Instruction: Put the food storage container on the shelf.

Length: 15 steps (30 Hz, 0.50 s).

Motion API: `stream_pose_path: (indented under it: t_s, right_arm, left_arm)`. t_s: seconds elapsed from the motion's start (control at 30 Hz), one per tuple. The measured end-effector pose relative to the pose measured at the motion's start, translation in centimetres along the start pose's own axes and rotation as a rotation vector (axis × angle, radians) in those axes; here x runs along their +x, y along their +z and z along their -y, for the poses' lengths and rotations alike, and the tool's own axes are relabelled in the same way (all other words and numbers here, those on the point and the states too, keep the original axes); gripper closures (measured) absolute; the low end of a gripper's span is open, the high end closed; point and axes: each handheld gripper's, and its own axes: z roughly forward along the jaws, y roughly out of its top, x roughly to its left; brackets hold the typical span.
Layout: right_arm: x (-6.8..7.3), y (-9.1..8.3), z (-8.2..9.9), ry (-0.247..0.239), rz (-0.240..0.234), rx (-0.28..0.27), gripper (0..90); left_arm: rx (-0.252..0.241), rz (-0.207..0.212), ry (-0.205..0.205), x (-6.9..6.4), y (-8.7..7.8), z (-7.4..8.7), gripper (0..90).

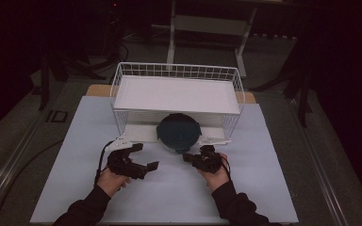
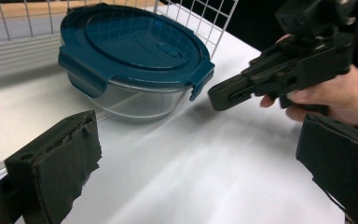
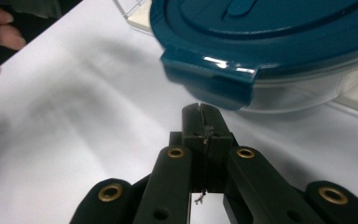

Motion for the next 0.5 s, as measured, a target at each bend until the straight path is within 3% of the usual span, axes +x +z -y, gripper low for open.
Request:
stream_pose_path:
  t_s: [0.1,0.17,0.5]
  right_arm:
    - [-0.5,0.6,-0.3,0.019,-0.002,0.002,89.9]
    - [-0.5,0.9,-0.4,0.006,0.015,0.006,89.9]
    - [-1.2,1.9,-1.7,0.031,0.037,-0.037,89.9]
  left_arm:
    - [-0.01,0.0,0.002,0.0,-0.1,0.0,0.0]
    - [0.0,-0.002,0.008,0.0,0.0,0.1,0.0]
    - [0.005,-0.016,0.036,-0.3,0.2,0.3,0.0]
